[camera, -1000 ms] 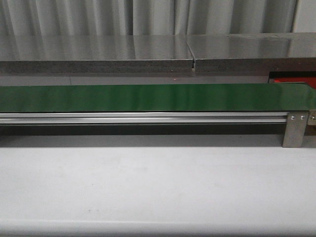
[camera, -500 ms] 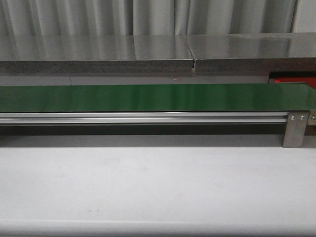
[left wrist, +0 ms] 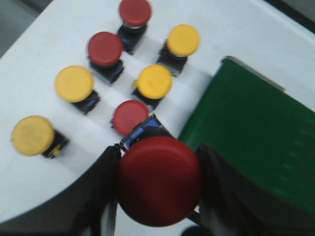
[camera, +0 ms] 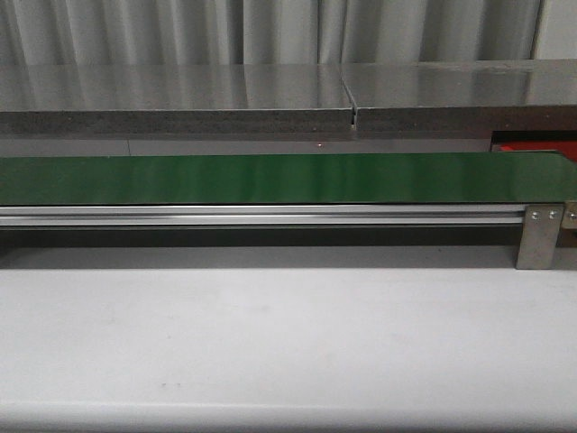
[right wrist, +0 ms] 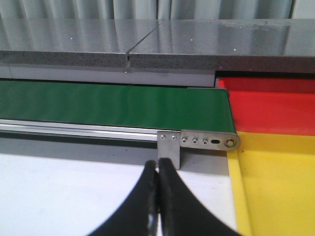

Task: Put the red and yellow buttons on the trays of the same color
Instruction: 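Grasp the red push-button with the left gripper and carry it to the belt, then lower the red button onto the green belt and open the left gripper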

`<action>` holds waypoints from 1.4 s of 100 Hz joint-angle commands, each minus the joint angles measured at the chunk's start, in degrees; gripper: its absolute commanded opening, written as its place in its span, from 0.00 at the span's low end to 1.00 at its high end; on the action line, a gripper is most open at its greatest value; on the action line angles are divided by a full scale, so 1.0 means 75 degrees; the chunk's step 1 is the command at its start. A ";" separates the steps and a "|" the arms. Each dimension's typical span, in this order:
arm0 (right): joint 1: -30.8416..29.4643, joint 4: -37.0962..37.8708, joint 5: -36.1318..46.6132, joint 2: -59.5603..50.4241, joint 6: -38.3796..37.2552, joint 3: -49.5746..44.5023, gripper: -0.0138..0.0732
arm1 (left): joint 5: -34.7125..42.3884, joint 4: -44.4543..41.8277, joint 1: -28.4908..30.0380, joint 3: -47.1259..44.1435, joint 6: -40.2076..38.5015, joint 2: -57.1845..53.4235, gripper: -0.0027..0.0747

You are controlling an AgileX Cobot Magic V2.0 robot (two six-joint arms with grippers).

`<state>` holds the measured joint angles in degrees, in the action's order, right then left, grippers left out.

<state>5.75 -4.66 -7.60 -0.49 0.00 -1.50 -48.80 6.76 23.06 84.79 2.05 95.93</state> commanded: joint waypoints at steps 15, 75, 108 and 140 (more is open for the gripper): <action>0.0013 -0.0007 0.0624 -0.0138 0.0000 0.0139 0.08 | -0.0182 0.0256 -0.0750 0.1124 0.0186 0.0371 0.01; 0.0013 -0.0007 0.0624 -0.0138 0.0000 0.0139 0.08 | -0.0514 0.0286 -0.1249 0.1624 0.0378 0.1596 0.07; 0.0013 -0.0007 0.0624 -0.0138 0.0000 0.0139 0.08 | -0.0559 0.0380 -0.1249 0.1642 0.0389 0.1596 0.95; 0.0013 -0.0007 0.0624 -0.0138 0.0000 0.0139 0.08 | -0.0893 0.0481 -0.1219 0.2271 0.0407 0.1152 0.87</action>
<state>5.75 -4.66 -7.60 -0.49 0.00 -1.50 -56.88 9.49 14.02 99.24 4.99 110.11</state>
